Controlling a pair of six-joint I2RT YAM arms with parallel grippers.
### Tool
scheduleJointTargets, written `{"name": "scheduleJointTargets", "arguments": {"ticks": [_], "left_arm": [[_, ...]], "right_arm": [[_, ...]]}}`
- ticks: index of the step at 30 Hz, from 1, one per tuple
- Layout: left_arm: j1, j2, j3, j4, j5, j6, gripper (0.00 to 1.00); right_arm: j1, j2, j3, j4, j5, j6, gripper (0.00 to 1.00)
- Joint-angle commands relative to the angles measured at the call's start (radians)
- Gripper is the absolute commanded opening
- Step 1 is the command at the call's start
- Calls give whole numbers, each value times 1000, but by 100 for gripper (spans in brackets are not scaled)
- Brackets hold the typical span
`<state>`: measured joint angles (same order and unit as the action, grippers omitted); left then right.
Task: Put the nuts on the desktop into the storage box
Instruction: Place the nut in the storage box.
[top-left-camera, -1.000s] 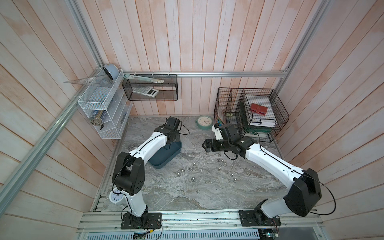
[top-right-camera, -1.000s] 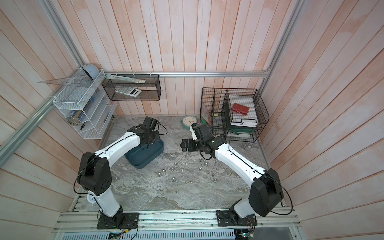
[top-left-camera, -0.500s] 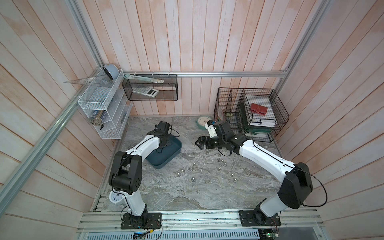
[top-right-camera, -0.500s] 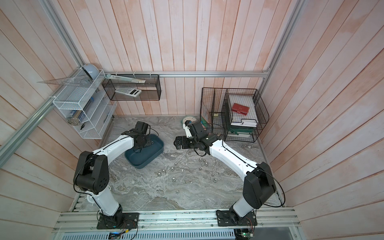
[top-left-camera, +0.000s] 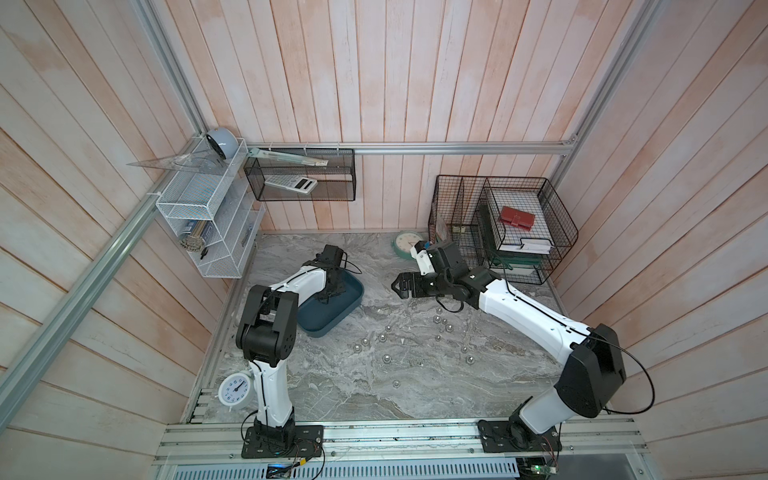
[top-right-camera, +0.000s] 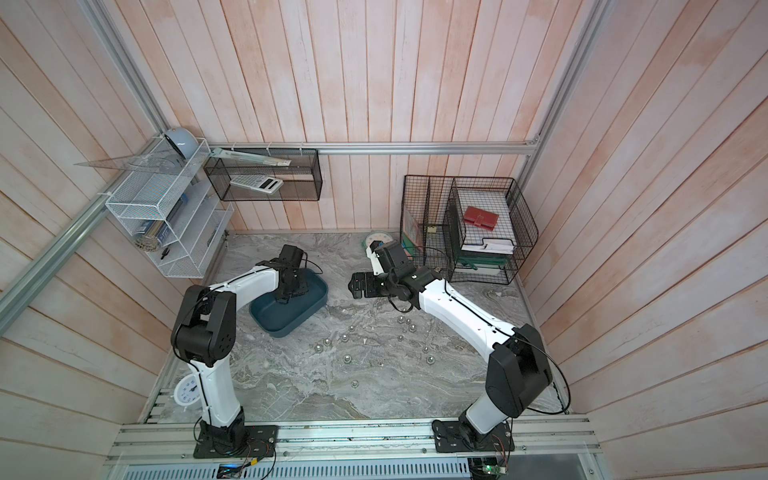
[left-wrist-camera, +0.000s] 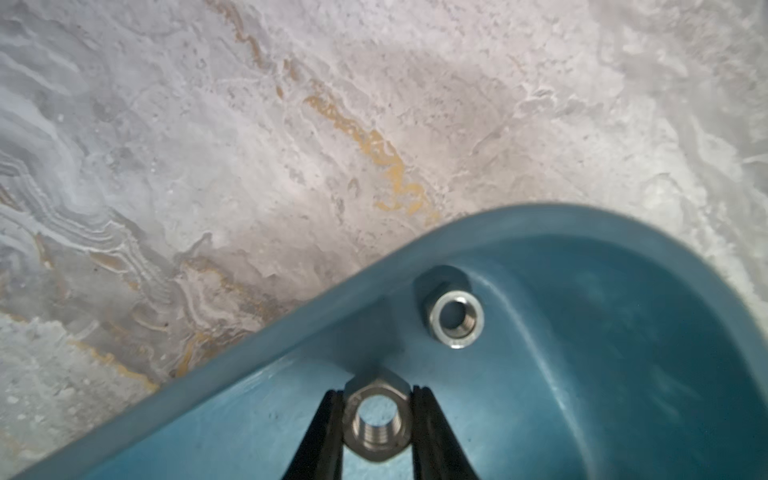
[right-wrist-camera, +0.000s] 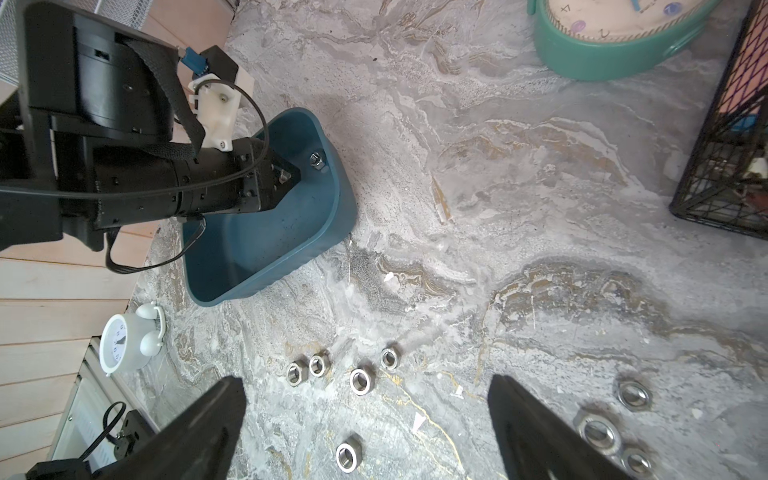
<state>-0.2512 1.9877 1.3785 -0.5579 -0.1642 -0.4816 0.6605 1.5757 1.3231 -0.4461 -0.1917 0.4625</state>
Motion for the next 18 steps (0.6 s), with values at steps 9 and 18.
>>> {"name": "scheduleJointTargets", "arguments": {"ticks": [9, 18], "left_arm": [[6, 40, 54, 0, 9, 18, 38], [2, -52, 30, -31, 18, 2, 51]], "right_arm": [[5, -5, 19, -25, 25, -7, 98], [5, -16, 10, -30, 33, -14, 98]]}}
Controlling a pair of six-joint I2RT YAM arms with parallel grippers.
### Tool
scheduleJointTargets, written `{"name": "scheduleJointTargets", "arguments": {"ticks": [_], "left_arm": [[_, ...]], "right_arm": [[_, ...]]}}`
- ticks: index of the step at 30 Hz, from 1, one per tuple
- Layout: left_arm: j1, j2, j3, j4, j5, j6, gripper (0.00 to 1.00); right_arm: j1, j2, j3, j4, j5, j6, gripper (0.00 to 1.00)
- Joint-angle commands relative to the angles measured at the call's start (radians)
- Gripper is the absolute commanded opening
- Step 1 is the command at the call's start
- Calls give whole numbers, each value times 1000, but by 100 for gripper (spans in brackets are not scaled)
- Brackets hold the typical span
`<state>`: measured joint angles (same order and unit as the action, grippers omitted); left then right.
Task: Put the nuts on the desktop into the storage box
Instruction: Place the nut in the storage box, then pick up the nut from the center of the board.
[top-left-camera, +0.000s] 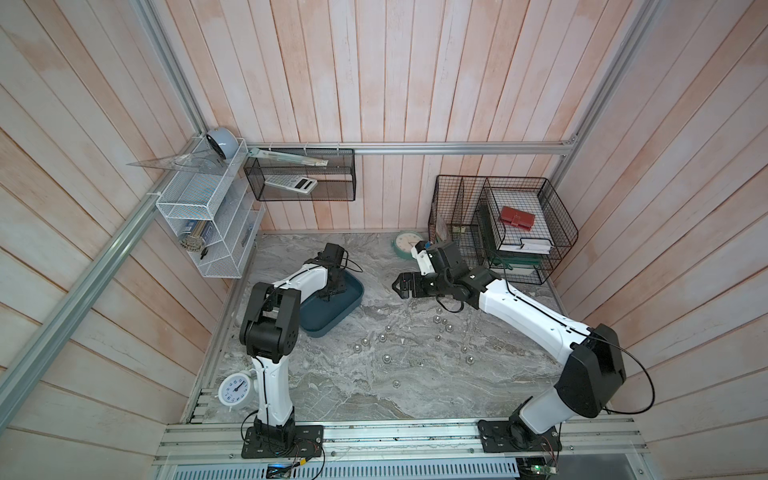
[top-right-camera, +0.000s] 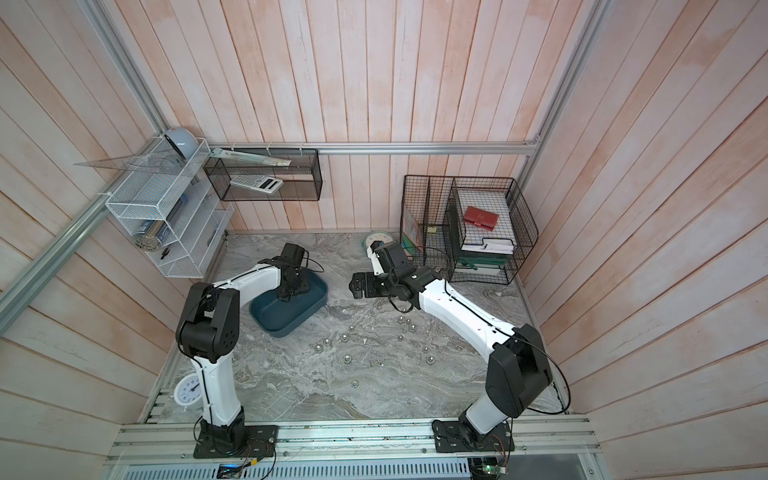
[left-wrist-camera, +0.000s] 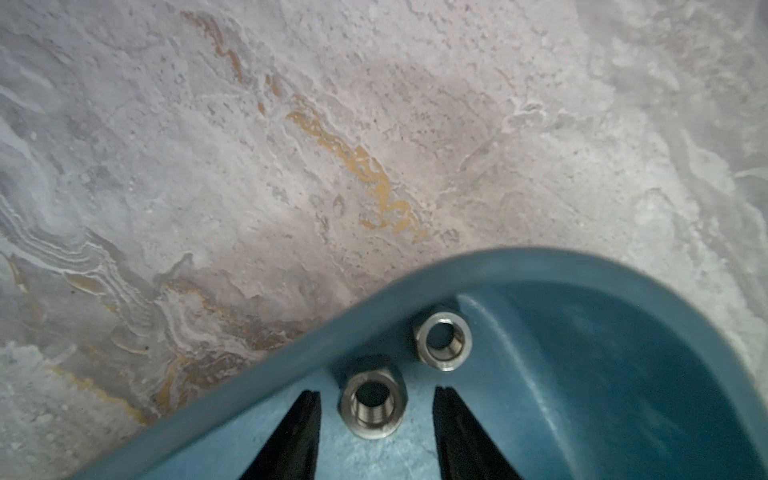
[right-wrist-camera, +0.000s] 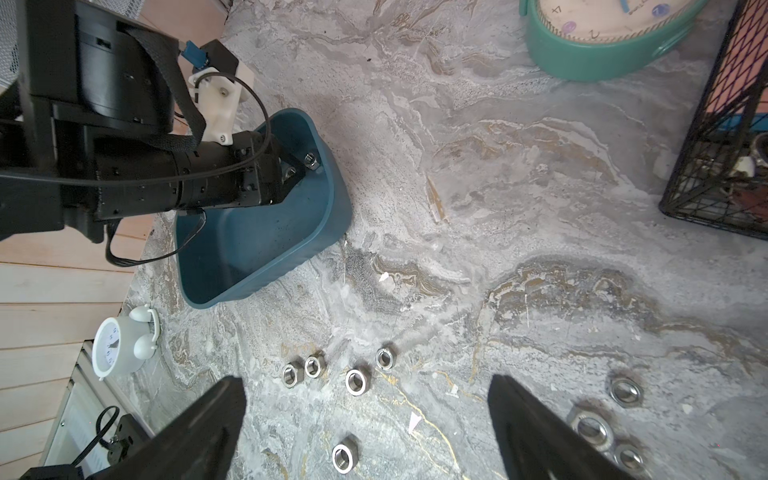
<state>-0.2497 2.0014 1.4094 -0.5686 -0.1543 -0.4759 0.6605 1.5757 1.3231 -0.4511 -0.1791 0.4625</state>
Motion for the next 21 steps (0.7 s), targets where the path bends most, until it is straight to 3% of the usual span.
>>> {"name": "scheduleJointTargets", "arguments": {"ticks": [1, 6, 21], "left_arm": [[-3, -82, -7, -27, 11, -8, 52], [-45, -161, -30, -64, 13, -11, 56], [-306, -296, -106, -130, -7, -103, 58]], "right_arm": [[4, -19, 6, -24, 21, -15, 98], [5, -45, -24, -24, 29, -9, 98], [5, -277, -239, -48, 98, 31, 98]]}}
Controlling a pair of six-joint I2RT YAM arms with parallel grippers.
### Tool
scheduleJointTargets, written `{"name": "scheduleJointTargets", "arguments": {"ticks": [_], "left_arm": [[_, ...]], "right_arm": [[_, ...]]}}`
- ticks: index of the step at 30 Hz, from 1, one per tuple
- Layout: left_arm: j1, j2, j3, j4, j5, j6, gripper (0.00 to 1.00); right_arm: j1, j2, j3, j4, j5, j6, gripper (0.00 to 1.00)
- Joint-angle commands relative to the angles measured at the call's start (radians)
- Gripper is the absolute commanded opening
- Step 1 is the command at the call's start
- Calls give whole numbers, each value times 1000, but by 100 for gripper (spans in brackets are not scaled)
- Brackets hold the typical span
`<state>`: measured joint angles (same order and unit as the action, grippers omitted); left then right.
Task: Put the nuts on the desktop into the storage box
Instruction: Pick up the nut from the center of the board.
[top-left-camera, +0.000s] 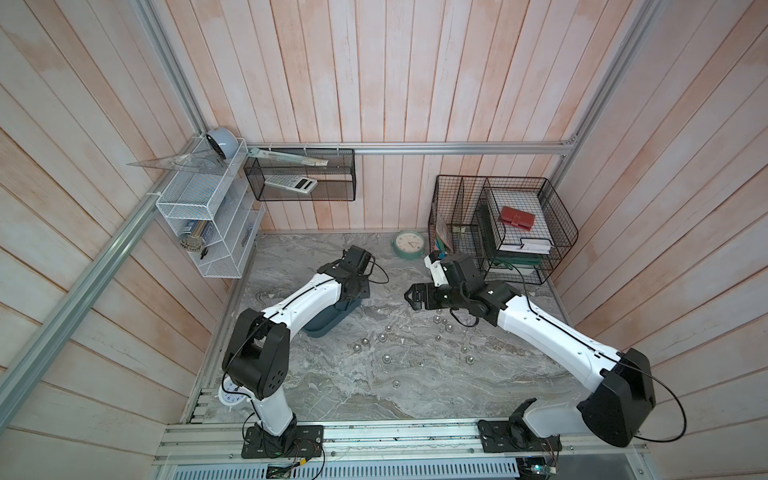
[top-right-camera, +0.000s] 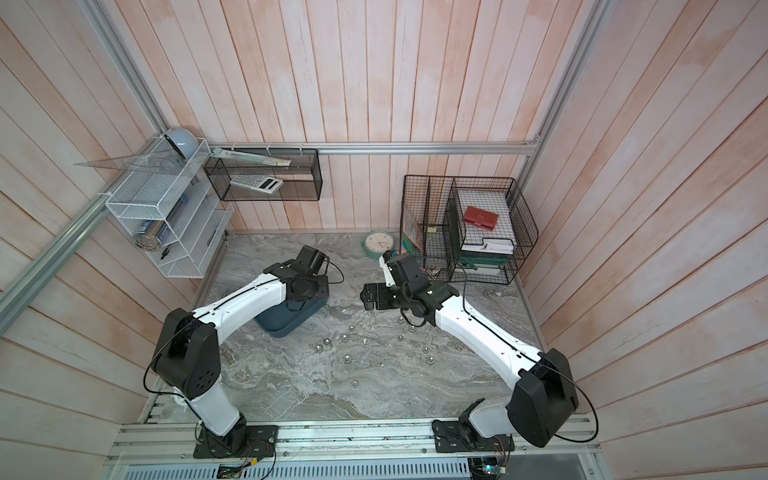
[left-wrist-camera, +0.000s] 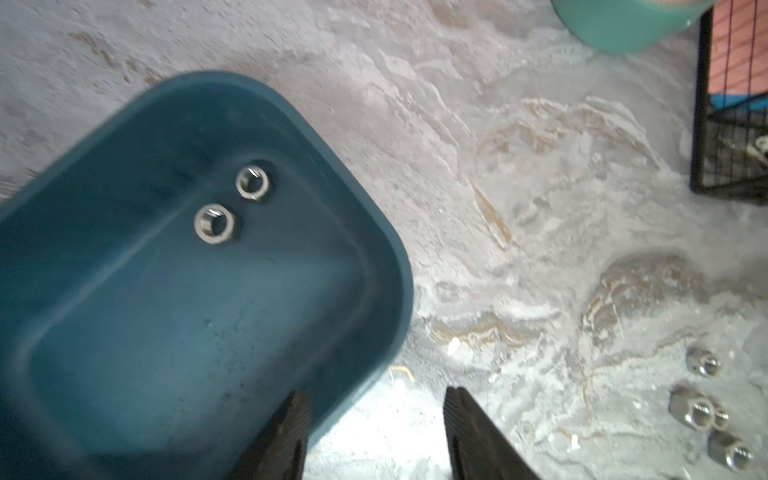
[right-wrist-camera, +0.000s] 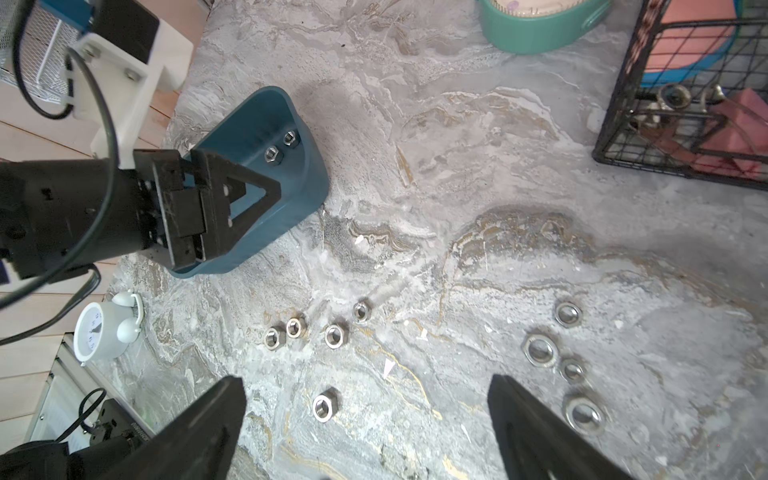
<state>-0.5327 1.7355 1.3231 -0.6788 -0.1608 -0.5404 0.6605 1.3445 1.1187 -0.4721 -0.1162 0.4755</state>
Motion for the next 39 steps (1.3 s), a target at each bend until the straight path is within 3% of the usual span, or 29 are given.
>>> {"name": "scheduleJointTargets", "arguments": {"ticks": [1, 8, 18, 39], "left_arm": [[-42, -29, -24, -17, 3, -46, 58], [-153, 33, -16, 1, 9, -94, 58], [-234, 153, 19, 31, 47, -154, 55], [-245, 277, 68, -5, 53, -177, 44]], "right_arm": [[5, -67, -52, -31, 41, 23, 98], [5, -210, -155, -72, 74, 59, 98], [5, -340, -222, -140, 117, 86, 98], [5, -394, -256, -145, 130, 109, 98]]}}
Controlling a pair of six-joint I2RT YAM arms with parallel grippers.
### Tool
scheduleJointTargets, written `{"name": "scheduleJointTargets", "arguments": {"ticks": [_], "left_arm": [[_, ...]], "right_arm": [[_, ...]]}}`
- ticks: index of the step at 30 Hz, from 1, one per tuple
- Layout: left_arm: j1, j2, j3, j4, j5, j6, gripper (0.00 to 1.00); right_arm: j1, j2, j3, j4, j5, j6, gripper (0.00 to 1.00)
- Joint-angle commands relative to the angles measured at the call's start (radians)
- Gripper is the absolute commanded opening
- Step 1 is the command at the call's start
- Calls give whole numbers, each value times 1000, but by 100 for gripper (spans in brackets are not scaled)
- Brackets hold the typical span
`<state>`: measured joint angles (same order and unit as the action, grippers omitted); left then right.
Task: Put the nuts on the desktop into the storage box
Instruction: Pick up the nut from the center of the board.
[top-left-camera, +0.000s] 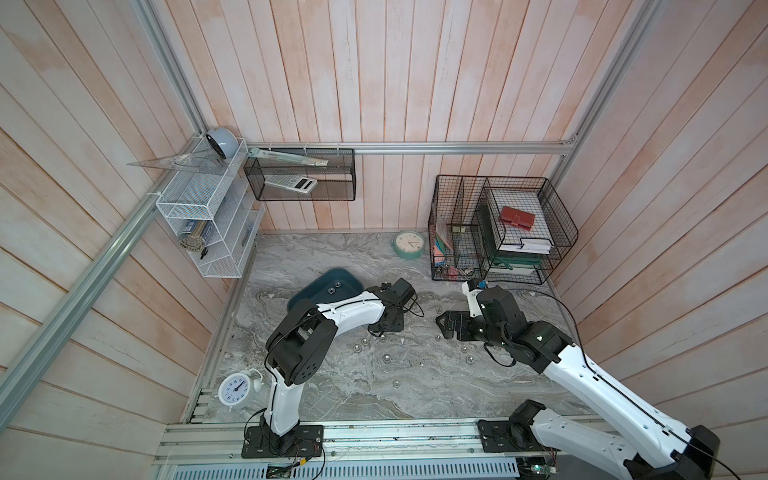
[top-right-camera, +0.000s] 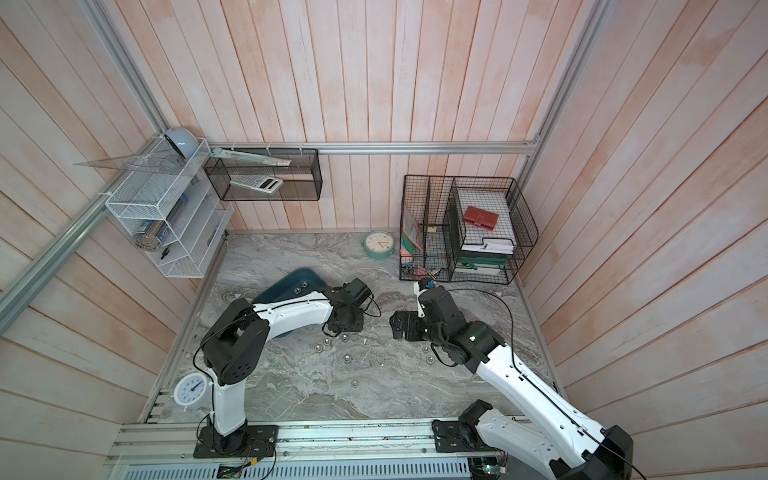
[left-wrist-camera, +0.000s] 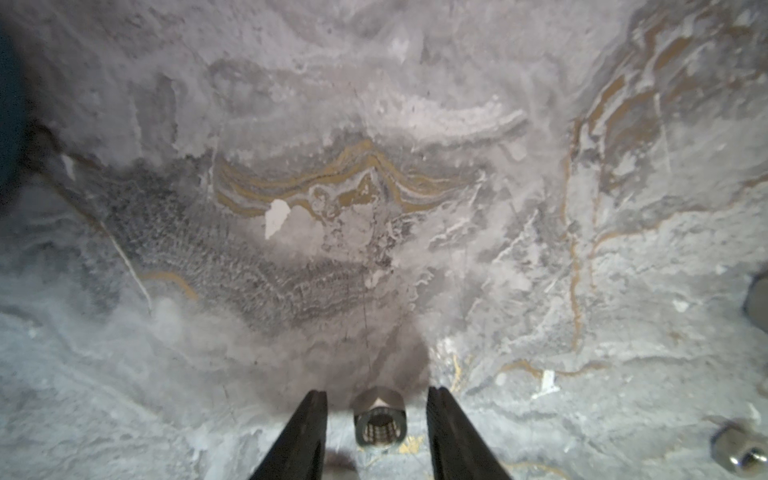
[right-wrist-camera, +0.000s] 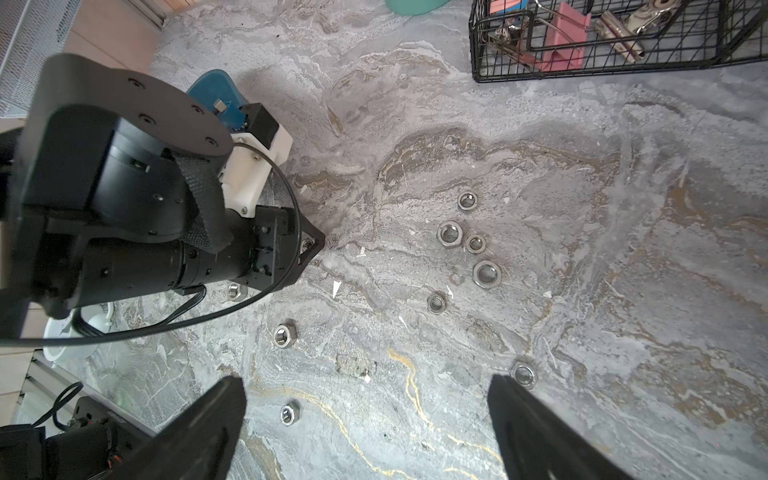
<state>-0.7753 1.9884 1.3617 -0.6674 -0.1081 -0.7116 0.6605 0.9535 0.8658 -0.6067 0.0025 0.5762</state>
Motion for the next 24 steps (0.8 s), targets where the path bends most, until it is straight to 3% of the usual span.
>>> {"name": "scheduleJointTargets", "arguments": {"ticks": [1, 6, 8, 12, 18, 24], "left_arm": [[-2, 28, 33, -22, 0, -5, 43], [-3, 41, 36, -34, 4, -5, 41], [-4, 41, 40, -39, 2, -3, 33], [-5, 31, 34, -43, -2, -4, 30], [-7, 7, 22, -47, -13, -3, 12], [0, -32, 49, -89, -48, 6, 13]], "right_arm": [[5, -1, -2, -11, 11, 7, 98], [5, 4, -1, -8, 11, 4, 98], [5, 9, 3, -8, 10, 4, 98], [5, 13, 4, -4, 10, 1, 98], [5, 23, 8, 5, 9, -1, 98], [5, 53, 23, 21, -1, -8, 98]]}}
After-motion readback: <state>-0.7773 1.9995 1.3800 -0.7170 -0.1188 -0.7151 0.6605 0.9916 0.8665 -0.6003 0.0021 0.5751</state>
